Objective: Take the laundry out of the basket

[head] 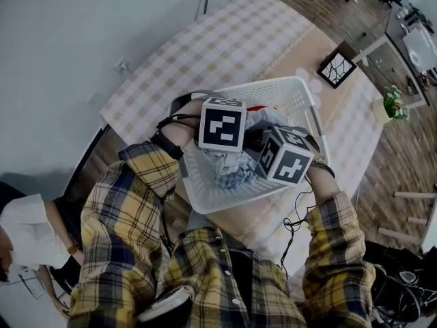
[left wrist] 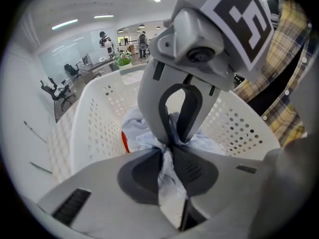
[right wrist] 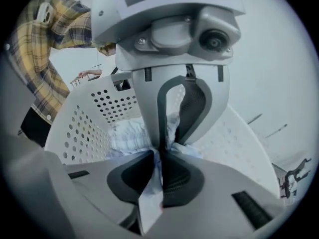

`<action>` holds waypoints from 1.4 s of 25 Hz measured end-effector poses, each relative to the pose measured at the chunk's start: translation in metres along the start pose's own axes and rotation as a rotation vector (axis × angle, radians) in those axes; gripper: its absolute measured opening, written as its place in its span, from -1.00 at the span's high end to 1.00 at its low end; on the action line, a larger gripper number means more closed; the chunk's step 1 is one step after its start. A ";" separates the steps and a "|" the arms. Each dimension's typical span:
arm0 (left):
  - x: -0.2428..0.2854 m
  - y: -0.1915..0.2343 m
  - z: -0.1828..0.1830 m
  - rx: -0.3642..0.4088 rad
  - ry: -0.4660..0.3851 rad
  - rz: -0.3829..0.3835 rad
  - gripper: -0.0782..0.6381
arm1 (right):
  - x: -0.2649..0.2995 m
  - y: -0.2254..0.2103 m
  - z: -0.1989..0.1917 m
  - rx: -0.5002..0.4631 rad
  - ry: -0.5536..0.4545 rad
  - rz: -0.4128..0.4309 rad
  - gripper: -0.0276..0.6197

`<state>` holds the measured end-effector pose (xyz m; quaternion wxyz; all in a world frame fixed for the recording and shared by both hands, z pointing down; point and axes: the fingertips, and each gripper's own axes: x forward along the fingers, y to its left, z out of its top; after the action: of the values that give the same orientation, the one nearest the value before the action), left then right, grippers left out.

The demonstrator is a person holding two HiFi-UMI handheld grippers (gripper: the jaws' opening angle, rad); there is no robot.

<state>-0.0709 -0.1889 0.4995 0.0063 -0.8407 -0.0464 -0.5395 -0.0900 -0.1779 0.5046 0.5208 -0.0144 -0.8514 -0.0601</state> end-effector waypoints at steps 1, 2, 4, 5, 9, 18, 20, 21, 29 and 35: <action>-0.006 0.001 0.002 -0.001 -0.012 0.015 0.49 | -0.005 -0.002 0.003 0.000 -0.008 -0.017 0.71; -0.012 0.002 0.005 -0.004 -0.025 0.030 0.50 | -0.011 -0.004 0.005 0.000 -0.017 -0.033 0.71; -0.025 0.002 0.009 -0.012 -0.048 0.059 0.50 | -0.022 -0.006 0.011 0.002 -0.040 -0.065 0.71; -0.031 0.002 0.011 -0.015 -0.057 0.073 0.50 | -0.028 -0.007 0.014 0.004 -0.053 -0.081 0.71; -0.057 0.002 0.020 -0.028 -0.092 0.133 0.50 | -0.052 -0.011 0.027 0.003 -0.099 -0.150 0.72; -0.114 0.000 0.055 0.010 -0.159 0.268 0.54 | -0.115 -0.016 0.047 0.004 -0.188 -0.289 0.72; -0.130 -0.001 0.068 0.023 -0.173 0.305 0.56 | -0.135 -0.016 0.052 0.006 -0.215 -0.326 0.73; -0.139 -0.001 0.074 0.027 -0.182 0.325 0.57 | -0.146 -0.016 0.055 0.010 -0.230 -0.343 0.73; -0.205 -0.023 0.144 0.099 -0.289 0.443 0.58 | -0.244 0.000 0.069 0.014 -0.340 -0.518 0.73; -0.237 -0.035 0.199 0.176 -0.341 0.497 0.59 | -0.307 0.010 0.060 0.051 -0.375 -0.608 0.73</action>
<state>0.0080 -0.1593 0.1996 0.2029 -0.9009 0.1136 -0.3664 -0.0019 -0.1497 0.2057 0.3138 0.2418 -0.8988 -0.1876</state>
